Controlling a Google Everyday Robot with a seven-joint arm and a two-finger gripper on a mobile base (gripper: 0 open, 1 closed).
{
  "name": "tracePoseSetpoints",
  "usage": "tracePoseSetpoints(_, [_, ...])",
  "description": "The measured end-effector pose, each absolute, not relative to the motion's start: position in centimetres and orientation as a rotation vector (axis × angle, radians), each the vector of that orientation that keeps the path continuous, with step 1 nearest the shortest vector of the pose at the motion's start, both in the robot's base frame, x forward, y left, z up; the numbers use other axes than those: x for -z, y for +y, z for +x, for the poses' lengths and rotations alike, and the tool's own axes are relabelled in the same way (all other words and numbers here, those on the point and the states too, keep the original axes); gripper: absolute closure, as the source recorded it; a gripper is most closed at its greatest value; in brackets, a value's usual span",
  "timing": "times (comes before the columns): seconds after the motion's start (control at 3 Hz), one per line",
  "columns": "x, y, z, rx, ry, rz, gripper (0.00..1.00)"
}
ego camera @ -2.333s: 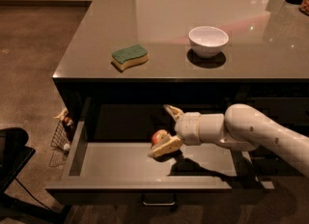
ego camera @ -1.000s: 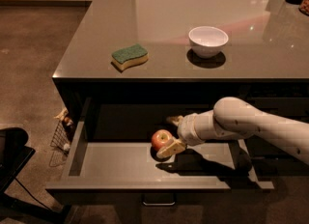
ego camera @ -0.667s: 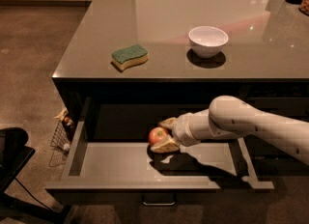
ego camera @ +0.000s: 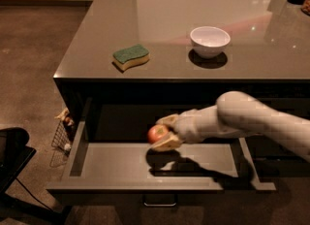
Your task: Pick apple from top drawer and place on counter
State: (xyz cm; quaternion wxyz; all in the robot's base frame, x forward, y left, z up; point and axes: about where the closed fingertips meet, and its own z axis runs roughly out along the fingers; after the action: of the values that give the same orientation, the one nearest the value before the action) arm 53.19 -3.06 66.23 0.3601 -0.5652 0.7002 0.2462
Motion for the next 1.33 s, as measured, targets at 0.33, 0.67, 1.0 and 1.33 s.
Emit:
tracePoseSetpoints(0.33, [-71.6,-7.6,54.6,-0.662,1.763,-1.385,1.00])
tracePoseSetpoints(0.67, [-81.1,-14.8,55.9,-0.683,1.707,-1.300,1.00])
tracePoseSetpoints(1.0, [-87.8,-18.6,55.6,-0.728,1.642,-1.285,1.00])
tracePoseSetpoints(1.33, [-93.7,-19.7,56.6,-0.795,1.555,-1.253,1.00])
